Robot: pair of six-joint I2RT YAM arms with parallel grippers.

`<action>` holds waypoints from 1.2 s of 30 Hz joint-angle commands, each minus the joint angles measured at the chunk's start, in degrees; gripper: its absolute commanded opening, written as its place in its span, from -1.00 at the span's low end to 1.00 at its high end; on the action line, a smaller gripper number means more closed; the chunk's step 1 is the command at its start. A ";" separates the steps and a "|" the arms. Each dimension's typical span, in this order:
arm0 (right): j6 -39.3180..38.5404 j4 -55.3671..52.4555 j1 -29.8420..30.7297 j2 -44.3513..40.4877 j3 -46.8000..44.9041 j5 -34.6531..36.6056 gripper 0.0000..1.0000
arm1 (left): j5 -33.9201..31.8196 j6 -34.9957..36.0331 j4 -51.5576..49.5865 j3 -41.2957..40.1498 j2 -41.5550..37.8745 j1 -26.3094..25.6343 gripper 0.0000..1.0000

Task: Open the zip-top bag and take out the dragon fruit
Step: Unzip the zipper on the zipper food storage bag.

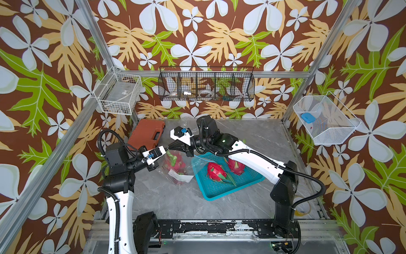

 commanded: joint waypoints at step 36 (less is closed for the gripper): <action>6.26 7.82 -6.84 -24.39 -39.35 12.60 -1.00 | -24.36 -8.98 21.76 -1.50 0.74 0.01 -1.00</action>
